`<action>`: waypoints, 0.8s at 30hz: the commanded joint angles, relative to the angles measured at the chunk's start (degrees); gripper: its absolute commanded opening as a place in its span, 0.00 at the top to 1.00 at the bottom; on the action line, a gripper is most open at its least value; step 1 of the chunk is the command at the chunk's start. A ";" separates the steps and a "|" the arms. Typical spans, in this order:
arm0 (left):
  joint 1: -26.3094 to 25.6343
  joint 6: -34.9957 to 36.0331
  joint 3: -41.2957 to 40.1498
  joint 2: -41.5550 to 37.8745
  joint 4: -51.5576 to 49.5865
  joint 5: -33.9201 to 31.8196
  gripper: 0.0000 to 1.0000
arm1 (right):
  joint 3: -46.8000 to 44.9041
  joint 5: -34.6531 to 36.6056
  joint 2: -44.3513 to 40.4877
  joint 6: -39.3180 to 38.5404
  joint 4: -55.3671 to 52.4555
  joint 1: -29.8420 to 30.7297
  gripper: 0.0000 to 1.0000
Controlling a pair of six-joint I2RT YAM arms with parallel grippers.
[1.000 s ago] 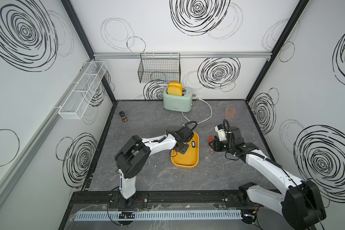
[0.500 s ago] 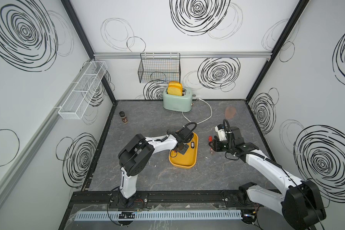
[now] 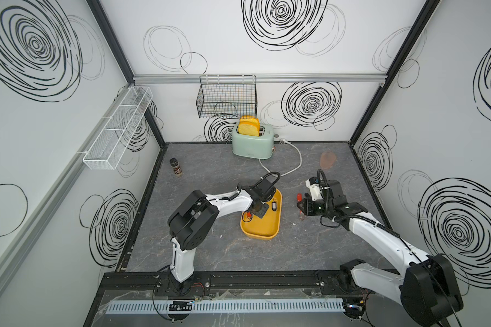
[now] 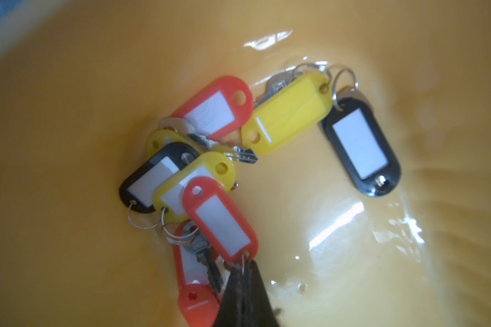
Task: Take the keys out of the storage box
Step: Pick up the key from the storage box, then place the key at the center of the board.
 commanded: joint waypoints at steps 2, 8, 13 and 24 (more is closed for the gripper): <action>0.47 -0.65 2.79 -3.85 -2.10 0.66 1.00 | -0.45 0.42 0.65 -0.54 0.87 -0.35 0.71; 0.63 -1.46 3.22 -6.65 -3.20 1.37 1.00 | -0.36 0.34 0.91 -0.66 1.16 -0.47 0.71; 1.10 -2.16 3.48 -9.68 -4.47 1.26 1.00 | -0.19 0.19 1.08 -0.57 1.41 -0.43 0.71; 6.89 -4.43 -0.21 -21.45 -8.07 0.28 1.00 | 0.60 -0.90 2.85 -0.26 2.79 -0.17 0.71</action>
